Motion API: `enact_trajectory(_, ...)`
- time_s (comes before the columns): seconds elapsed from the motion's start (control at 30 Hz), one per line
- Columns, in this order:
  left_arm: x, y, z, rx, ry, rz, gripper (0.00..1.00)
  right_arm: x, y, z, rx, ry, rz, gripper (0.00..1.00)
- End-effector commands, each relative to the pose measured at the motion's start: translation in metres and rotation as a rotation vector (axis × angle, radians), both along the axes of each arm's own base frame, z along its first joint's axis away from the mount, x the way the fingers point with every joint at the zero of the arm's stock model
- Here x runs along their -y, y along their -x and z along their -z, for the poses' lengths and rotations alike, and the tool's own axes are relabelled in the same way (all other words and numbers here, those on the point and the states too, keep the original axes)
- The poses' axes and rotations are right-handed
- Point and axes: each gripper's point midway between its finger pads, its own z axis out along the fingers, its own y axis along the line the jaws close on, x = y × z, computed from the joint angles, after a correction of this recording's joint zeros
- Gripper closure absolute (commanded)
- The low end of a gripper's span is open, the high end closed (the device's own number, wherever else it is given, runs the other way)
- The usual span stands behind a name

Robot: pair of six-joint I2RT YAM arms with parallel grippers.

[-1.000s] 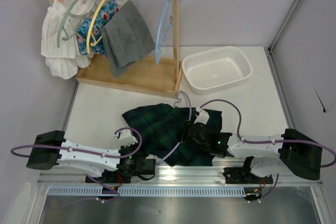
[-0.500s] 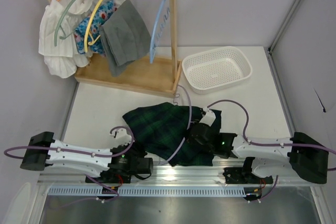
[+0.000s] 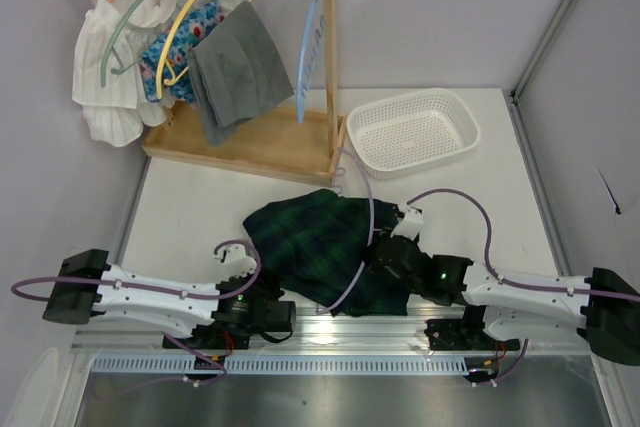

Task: Place the skirt on the hanger
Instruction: Place skirt on hanger

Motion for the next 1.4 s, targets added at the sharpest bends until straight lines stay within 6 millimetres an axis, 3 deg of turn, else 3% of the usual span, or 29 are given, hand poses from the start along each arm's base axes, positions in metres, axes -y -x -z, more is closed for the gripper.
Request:
enact_trajectory(0.0,-0.019,-0.016,-0.016,0.043,0.353,-0.358,1.00,0.055,-0.019,-0.005,0.109,0.190,0.105,1.00)
enact_trajectory(0.2,-0.011,-0.017,-0.015,0.058,0.324,-0.315,1.00,0.056,-0.034,-0.034,0.145,0.154,0.015,1.00)
enact_trajectory(0.3,0.017,-0.019,-0.031,0.087,0.303,-0.236,0.99,0.039,-0.034,-0.052,0.157,0.121,-0.073,1.00)
enact_trajectory(0.33,0.021,-0.019,-0.029,0.099,0.258,-0.213,0.85,0.033,-0.035,-0.061,0.169,0.118,-0.100,1.00)
enact_trajectory(0.4,0.040,-0.020,-0.043,0.122,0.221,-0.152,0.43,0.023,-0.033,-0.061,0.152,0.118,-0.151,1.00)
enact_trajectory(0.43,0.042,-0.021,-0.043,0.132,0.184,-0.136,0.31,0.020,-0.033,-0.066,0.156,0.121,-0.166,1.00)
enact_trajectory(0.5,0.051,-0.023,-0.058,0.163,0.165,-0.102,0.19,0.019,-0.032,-0.066,0.147,0.143,-0.183,1.00)
enact_trajectory(0.6,0.065,-0.025,-0.082,0.206,0.192,-0.011,0.07,0.024,-0.035,-0.084,0.174,0.191,-0.202,1.00)
enact_trajectory(0.63,0.068,-0.025,-0.097,0.202,0.260,0.012,0.06,0.025,-0.040,-0.103,0.206,0.193,-0.200,1.00)
enact_trajectory(0.67,0.065,-0.030,-0.098,0.221,0.155,0.097,0.06,0.027,-0.041,-0.111,0.216,0.197,-0.206,1.00)
enact_trajectory(0.7,0.067,-0.032,-0.099,0.222,0.163,0.139,0.04,0.030,-0.041,-0.114,0.214,0.219,-0.217,1.00)
enact_trajectory(0.73,0.090,-0.028,-0.109,0.196,0.281,0.221,0.04,0.030,-0.040,-0.120,0.224,0.221,-0.241,1.00)
enact_trajectory(0.77,0.082,-0.041,-0.125,0.240,0.260,0.271,0.04,0.032,-0.045,-0.137,0.260,0.230,-0.243,1.00)
enact_trajectory(0.83,0.083,-0.048,-0.141,0.263,0.298,0.326,0.04,0.037,-0.044,-0.147,0.275,0.255,-0.257,1.00)
enact_trajectory(0.9,0.071,-0.057,-0.140,0.258,0.180,0.369,0.04,0.040,-0.046,-0.167,0.309,0.245,-0.269,1.00)
enact_trajectory(0.93,0.066,-0.061,-0.155,0.279,0.107,0.392,0.04,0.037,-0.044,-0.174,0.317,0.222,-0.301,1.00)
enact_trajectory(1.0,0.065,-0.068,-0.155,0.248,0.035,0.411,0.01,0.037,-0.043,-0.195,0.343,0.201,-0.324,1.00)
enact_trajectory(1.1,0.077,-0.073,-0.156,0.236,0.020,0.506,0.01,0.033,-0.038,-0.203,0.325,0.212,-0.386,1.00)
enact_trajectory(1.13,0.083,-0.073,-0.156,0.248,0.025,0.544,0.00,0.032,-0.037,-0.217,0.339,0.201,-0.388,1.00)
enact_trajectory(1.17,0.086,-0.073,-0.156,0.266,0.013,0.585,0.00,0.032,-0.038,-0.216,0.329,0.207,-0.386,1.00)
enact_trajectory(1.2,0.100,-0.068,-0.167,0.306,0.061,0.659,0.01,0.032,-0.038,-0.218,0.327,0.207,-0.387,1.00)
enact_trajectory(1.27,0.109,-0.061,-0.180,0.381,0.046,0.768,0.01,0.033,-0.039,-0.222,0.326,0.198,-0.370,1.00)
enact_trajectory(1.37,0.110,-0.059,-0.184,0.392,-0.001,0.818,0.00,0.032,-0.042,-0.217,0.295,0.180,-0.331,1.00)
